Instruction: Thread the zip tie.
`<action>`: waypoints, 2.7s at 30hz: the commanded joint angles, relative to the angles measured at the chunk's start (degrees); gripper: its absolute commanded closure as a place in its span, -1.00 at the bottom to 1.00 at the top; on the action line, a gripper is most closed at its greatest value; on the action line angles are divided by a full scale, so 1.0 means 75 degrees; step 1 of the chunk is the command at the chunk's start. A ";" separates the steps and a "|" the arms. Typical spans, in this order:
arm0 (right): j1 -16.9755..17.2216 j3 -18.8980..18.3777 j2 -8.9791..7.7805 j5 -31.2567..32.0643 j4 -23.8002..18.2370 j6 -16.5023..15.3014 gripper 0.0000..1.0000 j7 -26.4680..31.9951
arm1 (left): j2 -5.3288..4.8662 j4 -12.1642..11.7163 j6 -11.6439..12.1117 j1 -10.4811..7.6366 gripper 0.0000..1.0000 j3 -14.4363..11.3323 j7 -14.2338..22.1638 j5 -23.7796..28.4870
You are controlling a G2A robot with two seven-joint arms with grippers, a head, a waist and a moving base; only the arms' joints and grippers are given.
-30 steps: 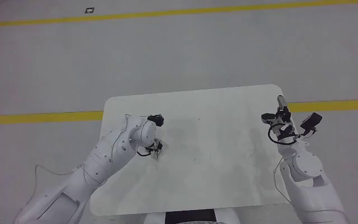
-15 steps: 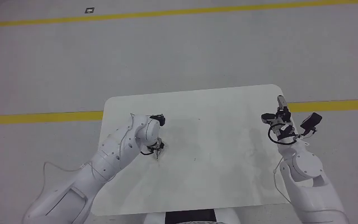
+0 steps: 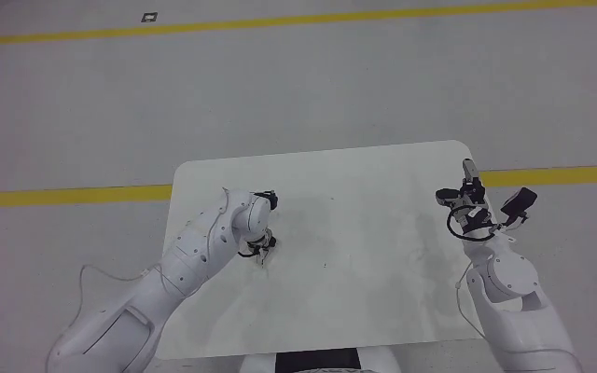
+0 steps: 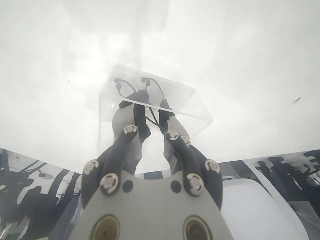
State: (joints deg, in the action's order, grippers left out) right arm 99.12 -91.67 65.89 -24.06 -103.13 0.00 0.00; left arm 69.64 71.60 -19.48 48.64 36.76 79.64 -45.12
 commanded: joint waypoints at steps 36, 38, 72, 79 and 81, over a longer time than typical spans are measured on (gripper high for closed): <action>0.0000 0.0000 0.0000 0.0000 0.0000 0.0000 -1.00 0.0000 | 0.0169 -0.0319 0.0000 0.0049 0.76 0.0131 0.0000 -0.0114; 0.0000 0.0000 0.0000 0.0000 0.0000 0.0000 -1.00 0.0000 | 0.0173 -0.0324 0.0000 0.0051 0.90 0.0138 0.0000 -0.0115; 0.0000 0.0000 0.0000 0.0000 0.0000 0.0000 -1.00 0.0000 | -0.0555 0.1689 0.0000 0.0853 1.00 0.1164 0.0000 -0.0663; 0.0000 0.0000 0.0000 0.0000 0.0000 0.0000 -1.00 0.0000 | -0.0754 0.2313 0.0000 0.1112 1.00 0.1484 0.0000 -0.0530; 0.0000 0.0000 0.0000 0.0000 0.0000 0.0000 -1.00 0.0000 | -0.0833 0.2561 0.0000 0.1181 1.00 0.1587 0.0000 -0.0249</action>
State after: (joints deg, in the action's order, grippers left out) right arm 99.12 -91.67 65.89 -24.06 -103.13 0.00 0.00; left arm 63.73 89.79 -19.48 57.22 48.28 79.64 -48.18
